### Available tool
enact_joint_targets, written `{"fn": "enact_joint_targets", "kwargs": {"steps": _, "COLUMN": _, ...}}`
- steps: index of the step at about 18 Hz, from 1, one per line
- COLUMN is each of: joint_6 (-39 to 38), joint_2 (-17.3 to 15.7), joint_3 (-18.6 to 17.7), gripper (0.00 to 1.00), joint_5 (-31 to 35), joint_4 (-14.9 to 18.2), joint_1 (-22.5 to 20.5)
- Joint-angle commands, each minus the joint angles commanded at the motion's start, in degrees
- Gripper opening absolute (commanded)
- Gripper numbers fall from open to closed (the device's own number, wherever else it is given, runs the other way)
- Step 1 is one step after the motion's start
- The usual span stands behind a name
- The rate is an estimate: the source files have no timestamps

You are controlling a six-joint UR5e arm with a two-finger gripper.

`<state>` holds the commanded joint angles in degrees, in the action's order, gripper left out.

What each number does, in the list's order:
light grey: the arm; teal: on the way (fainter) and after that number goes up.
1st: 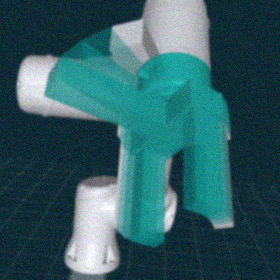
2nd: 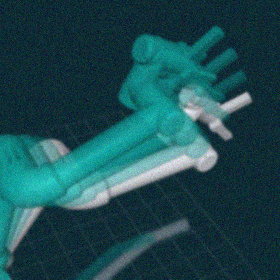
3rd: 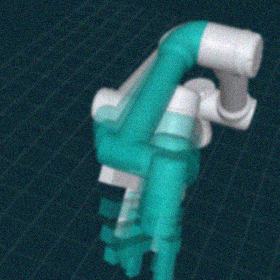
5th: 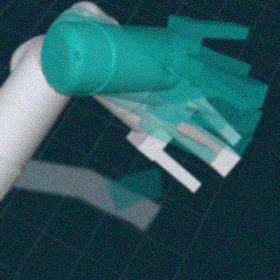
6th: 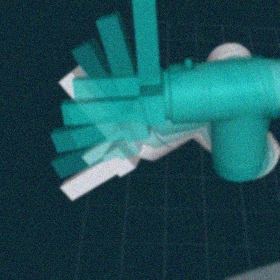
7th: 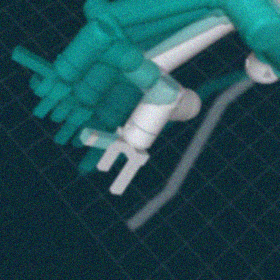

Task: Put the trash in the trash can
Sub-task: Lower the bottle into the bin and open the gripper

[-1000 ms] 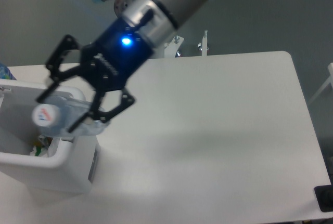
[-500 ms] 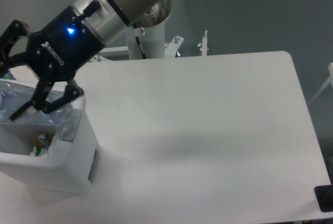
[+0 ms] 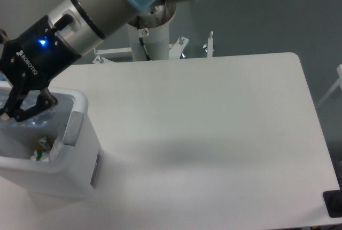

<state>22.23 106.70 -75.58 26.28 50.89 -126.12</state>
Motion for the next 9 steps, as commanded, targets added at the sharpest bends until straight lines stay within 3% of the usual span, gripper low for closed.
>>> {"fn": "enact_joint_targets", "kwargs": {"steps": 2, "joint_6": 0.00, "joint_2": 0.00, "joint_3": -0.97, "gripper": 1.00, "joint_5": 0.00, "joint_4": -0.88, "joint_1": 0.00}}
{"fn": "enact_joint_targets", "kwargs": {"steps": 9, "joint_6": -0.26, "joint_2": 0.09, "joint_3": -1.59, "gripper": 1.00, "joint_5": 0.44, "joint_4": -0.88, "joint_1": -2.98}}
